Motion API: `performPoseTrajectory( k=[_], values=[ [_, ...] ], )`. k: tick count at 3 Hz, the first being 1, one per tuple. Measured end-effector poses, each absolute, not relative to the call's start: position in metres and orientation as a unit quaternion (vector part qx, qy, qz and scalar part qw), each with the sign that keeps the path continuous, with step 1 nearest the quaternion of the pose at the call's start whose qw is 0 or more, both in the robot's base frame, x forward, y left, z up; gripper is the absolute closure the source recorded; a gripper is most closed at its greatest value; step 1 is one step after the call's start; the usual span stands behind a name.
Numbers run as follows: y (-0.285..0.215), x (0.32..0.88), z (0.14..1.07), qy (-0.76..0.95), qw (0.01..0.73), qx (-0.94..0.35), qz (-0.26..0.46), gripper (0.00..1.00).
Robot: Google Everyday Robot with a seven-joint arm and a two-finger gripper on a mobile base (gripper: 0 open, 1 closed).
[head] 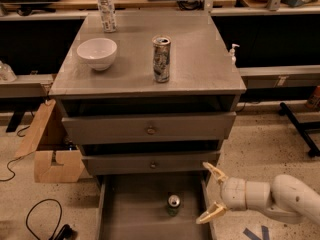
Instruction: Pick green can from bottom drawer and place on counter
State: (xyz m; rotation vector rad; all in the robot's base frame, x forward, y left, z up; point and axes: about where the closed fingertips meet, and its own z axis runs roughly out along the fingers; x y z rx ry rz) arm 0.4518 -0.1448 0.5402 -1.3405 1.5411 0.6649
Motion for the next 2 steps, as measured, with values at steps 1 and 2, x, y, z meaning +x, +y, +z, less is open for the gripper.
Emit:
performPoseTrajectory(
  k=[1, 2],
  values=[
    [-0.1324, 0.4500, 0.4498, 0.645, 0.464, -0.528, 0.300, 0.00],
    [-0.1324, 0.4501, 0.4498, 0.645, 0.464, -0.528, 0.300, 0.00]
  ],
)
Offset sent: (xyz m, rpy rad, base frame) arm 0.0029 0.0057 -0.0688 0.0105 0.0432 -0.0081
